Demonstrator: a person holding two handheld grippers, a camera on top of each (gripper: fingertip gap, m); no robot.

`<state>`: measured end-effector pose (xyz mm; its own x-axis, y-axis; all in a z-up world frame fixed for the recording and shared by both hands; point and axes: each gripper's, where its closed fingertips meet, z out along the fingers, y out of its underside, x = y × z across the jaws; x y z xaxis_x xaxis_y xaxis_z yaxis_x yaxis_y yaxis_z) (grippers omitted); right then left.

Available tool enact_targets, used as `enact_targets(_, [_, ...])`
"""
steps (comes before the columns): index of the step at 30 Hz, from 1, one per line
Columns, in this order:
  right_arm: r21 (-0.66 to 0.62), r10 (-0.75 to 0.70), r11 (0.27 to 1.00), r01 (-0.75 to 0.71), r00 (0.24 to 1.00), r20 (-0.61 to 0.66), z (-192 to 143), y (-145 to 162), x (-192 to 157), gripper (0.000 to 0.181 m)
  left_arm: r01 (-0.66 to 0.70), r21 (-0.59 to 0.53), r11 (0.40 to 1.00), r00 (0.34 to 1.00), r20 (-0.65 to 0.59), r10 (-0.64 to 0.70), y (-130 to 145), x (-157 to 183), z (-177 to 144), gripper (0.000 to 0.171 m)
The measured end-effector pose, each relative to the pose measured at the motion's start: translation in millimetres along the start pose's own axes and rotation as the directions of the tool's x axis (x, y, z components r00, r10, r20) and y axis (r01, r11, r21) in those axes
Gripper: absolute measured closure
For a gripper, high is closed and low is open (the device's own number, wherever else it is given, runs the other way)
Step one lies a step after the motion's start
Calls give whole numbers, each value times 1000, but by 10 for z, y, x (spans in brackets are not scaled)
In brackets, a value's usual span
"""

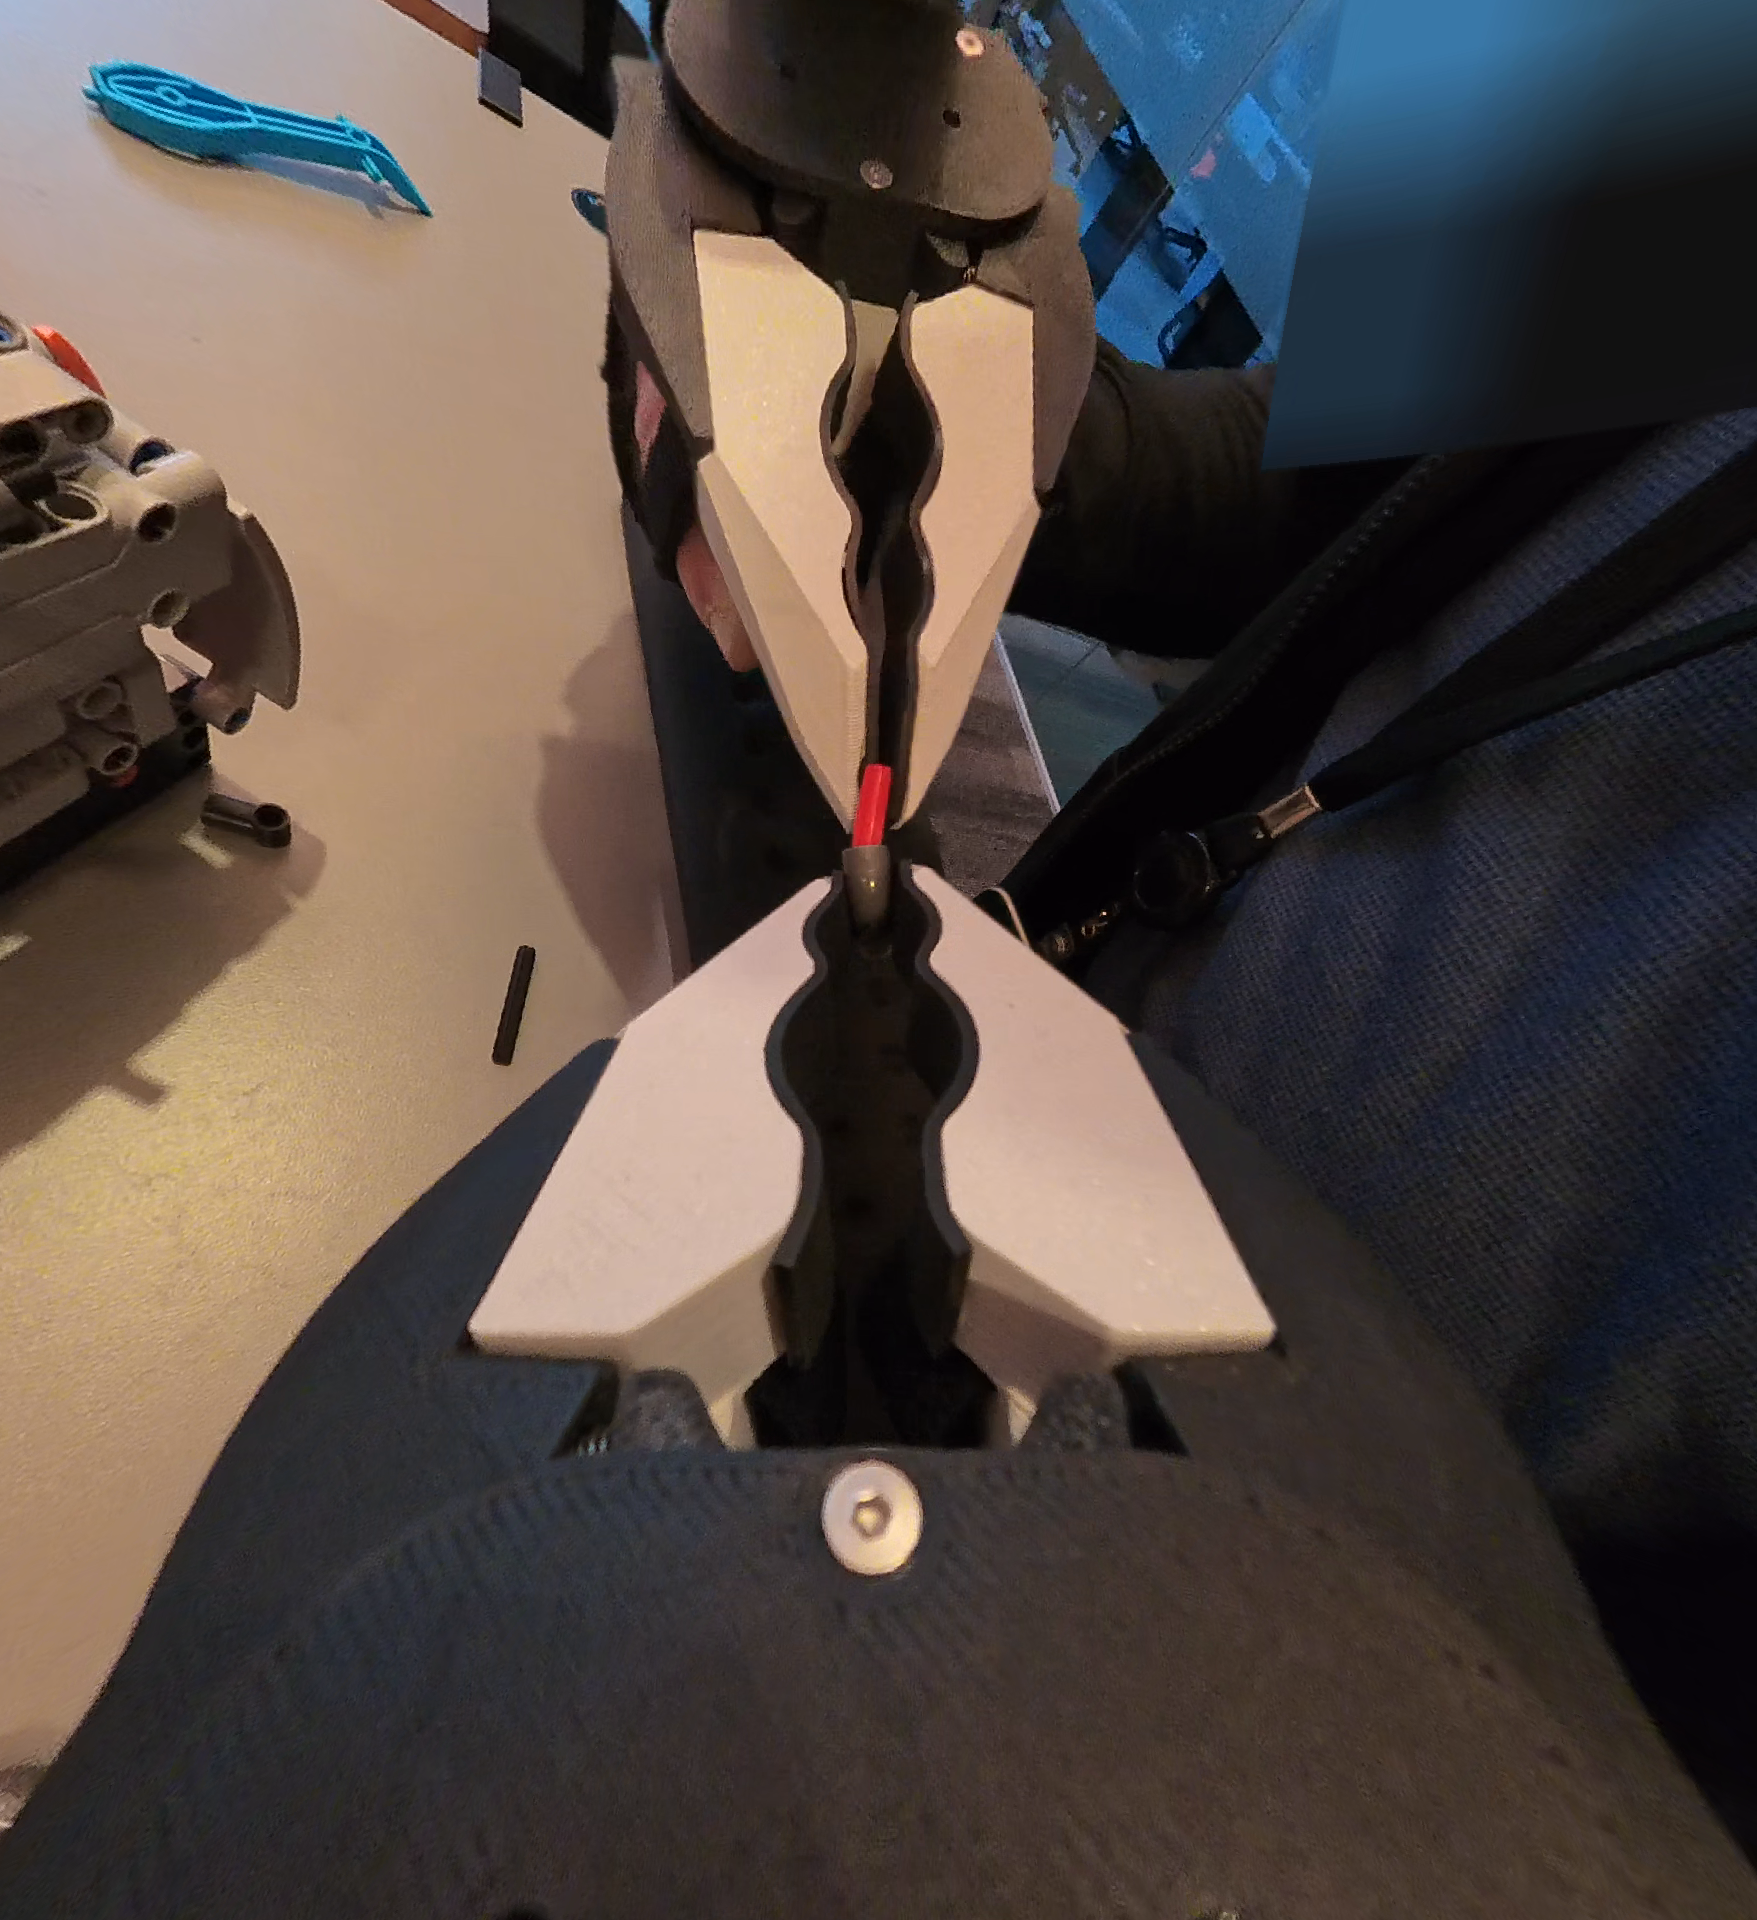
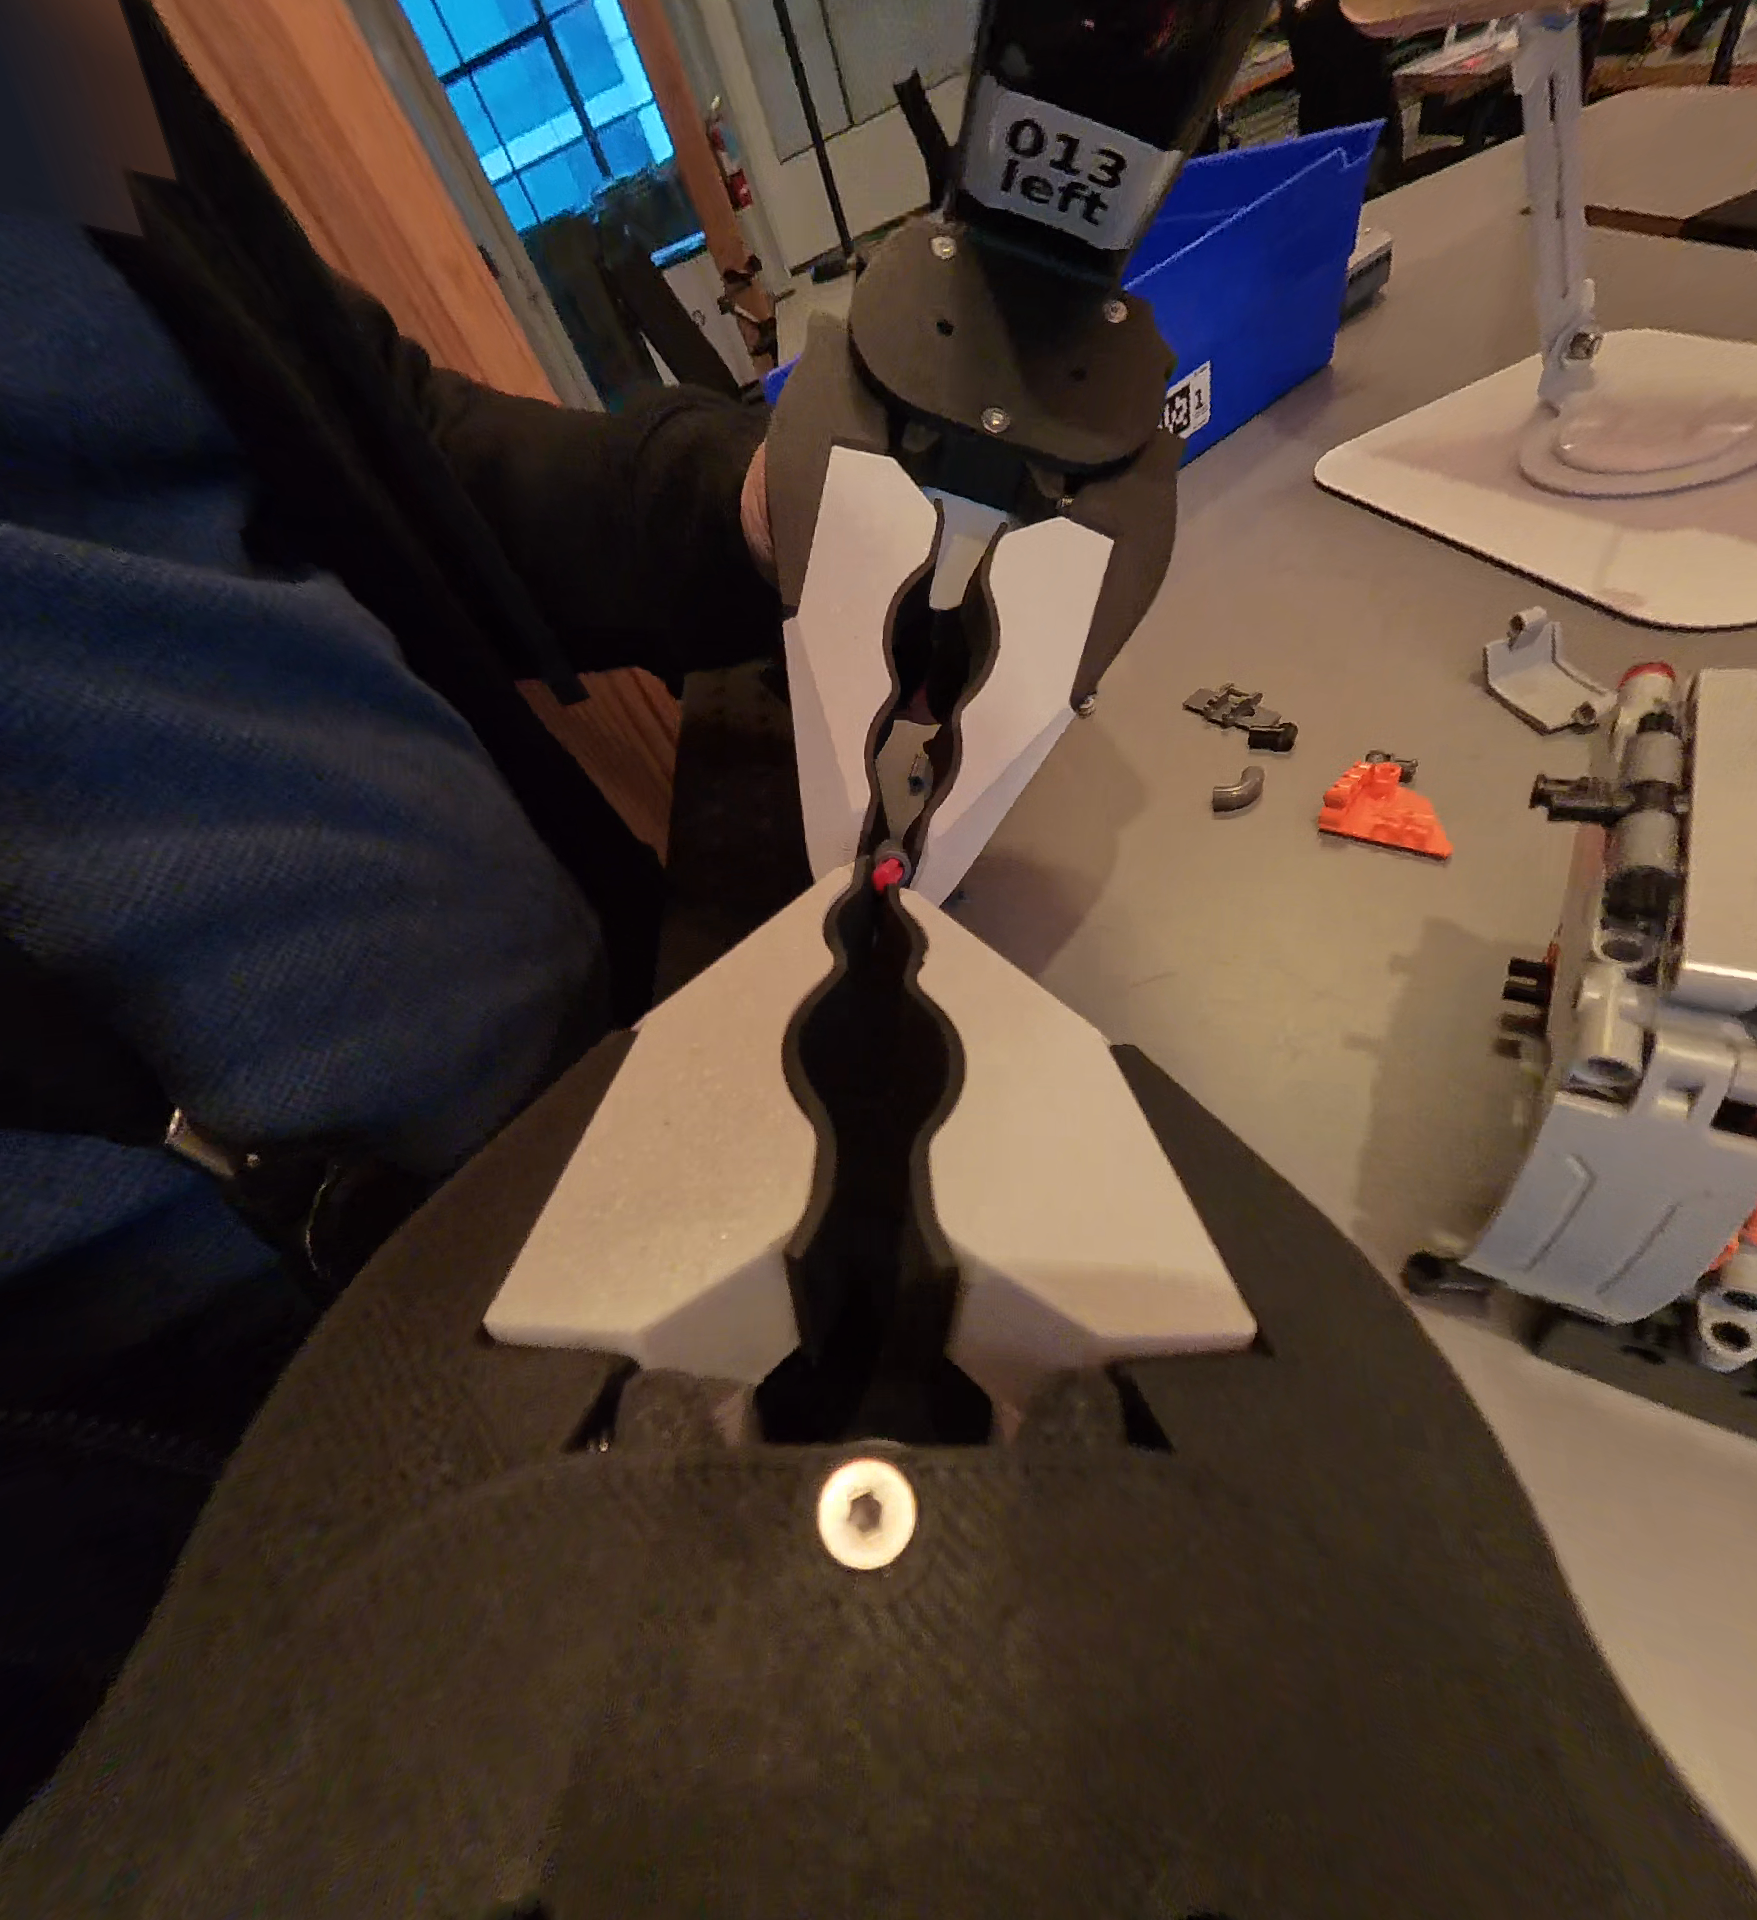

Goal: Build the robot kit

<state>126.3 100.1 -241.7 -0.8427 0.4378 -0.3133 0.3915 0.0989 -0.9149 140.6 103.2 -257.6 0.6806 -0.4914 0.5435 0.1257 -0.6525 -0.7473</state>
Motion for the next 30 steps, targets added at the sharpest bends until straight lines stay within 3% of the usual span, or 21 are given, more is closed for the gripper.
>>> enact_targets(4, [12, -32, 999, 32, 999, 19, -8, -58, -15, 181, 2, 31, 1000, 1000, -29, -1, -50, 26, -26, 167])
enact_targets(10, [-15, -110, 994, 112, 991, 74, -24, -96, -87, 181, 46, 68, 997, 985, -170, -34, -74, 139, -23, 167])
enact_targets(16, [-18, -77, 997, 79, 994, 79, -43, -138, -88, 181, 28, 77, 997, 988, -153, -16, -127, 147, -38, 167])
enact_targets(23, [-1, 54, 999, -54, 999, 5, -33, -142, 36, 181, -18, 35, 999, 1000, -8, 19, -98, 6, -44, 167])
enact_targets(30, [15, 75, 997, -75, 997, -29, -33, -123, 68, 181, -23, 27, 999, 1000, 16, 22, -90, -15, -39, 167])
